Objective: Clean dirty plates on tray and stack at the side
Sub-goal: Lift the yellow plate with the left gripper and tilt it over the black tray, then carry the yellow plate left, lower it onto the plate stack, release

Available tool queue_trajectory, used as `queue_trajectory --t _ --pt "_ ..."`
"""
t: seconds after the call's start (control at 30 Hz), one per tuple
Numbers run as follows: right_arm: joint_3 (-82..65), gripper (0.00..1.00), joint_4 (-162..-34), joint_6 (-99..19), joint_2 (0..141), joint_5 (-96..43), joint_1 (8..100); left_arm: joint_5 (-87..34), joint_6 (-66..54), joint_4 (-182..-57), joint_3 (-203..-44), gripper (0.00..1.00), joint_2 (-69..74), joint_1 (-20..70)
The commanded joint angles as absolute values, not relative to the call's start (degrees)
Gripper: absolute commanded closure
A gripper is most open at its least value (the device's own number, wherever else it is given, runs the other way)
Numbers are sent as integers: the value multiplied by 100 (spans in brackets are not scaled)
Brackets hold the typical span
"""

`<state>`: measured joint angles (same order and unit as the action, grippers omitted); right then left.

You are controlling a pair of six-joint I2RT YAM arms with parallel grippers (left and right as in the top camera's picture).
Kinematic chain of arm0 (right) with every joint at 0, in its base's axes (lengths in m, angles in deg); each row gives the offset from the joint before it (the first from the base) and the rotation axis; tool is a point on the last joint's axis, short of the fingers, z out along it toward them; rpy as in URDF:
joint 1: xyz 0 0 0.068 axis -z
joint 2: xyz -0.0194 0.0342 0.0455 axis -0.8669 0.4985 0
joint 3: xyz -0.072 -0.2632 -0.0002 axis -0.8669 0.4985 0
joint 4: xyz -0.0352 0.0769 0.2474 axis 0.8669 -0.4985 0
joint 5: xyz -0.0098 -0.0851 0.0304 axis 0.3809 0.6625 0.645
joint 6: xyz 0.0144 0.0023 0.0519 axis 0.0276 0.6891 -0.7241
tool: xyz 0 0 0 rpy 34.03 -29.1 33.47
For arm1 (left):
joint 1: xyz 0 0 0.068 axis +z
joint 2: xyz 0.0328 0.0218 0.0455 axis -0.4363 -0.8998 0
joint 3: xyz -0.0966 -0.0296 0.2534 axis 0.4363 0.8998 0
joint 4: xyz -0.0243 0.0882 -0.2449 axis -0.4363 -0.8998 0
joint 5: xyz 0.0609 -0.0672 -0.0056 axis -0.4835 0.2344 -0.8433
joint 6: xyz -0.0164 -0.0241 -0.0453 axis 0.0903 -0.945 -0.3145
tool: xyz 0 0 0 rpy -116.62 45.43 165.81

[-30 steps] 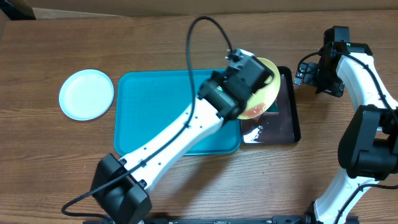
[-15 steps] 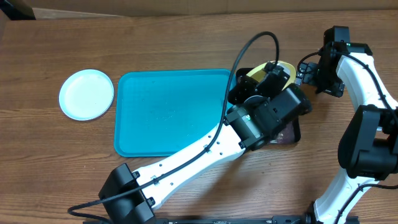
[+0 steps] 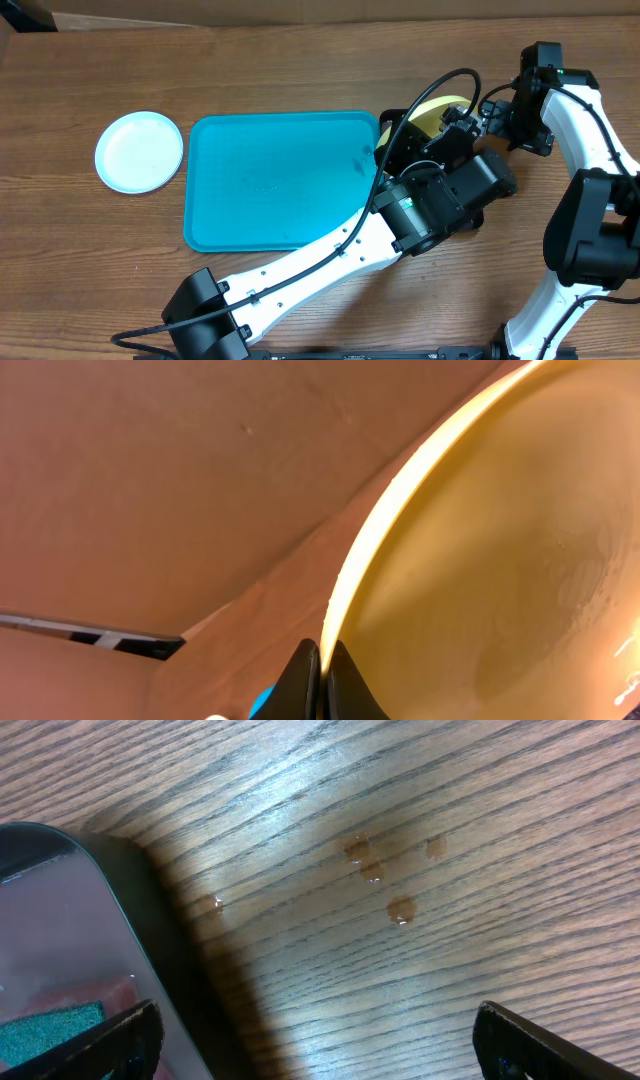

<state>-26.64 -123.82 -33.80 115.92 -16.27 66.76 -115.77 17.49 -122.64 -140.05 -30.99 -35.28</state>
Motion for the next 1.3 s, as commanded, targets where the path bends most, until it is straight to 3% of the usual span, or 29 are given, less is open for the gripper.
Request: queue_trajectory --t 0.0,0.23,0.37,0.6,0.67,0.97,1.27 --pt "-2767 0 -12371 -3407 11460 -1614 6660 -11913 2120 -12030 -14182 96 -3117 -3545" --pt "-2767 0 -12371 -3407 11460 -1614 6660 -11701 1989 -11790 -14182 96 -3119 -3569" --pt "-2767 0 -12371 -3407 11460 -1616 6660 -12210 2158 -11731 -14178 96 -3119 -3532" --pt "-2767 0 -12371 -3407 11460 -1614 6660 -11797 1674 -11982 -14178 96 -3119 -3364" --pt "-2767 0 -12371 -3407 11460 -1614 6660 -11614 1060 -12045 -14178 96 -3119 -3276" --pt "-2767 0 -12371 -3407 11460 -1614 6660 -7426 -878 -12848 -14160 96 -3176 -2247" --pt "-2767 0 -12371 -3407 11460 -1616 6660 -5059 -913 -13383 -14160 96 -3206 -149"
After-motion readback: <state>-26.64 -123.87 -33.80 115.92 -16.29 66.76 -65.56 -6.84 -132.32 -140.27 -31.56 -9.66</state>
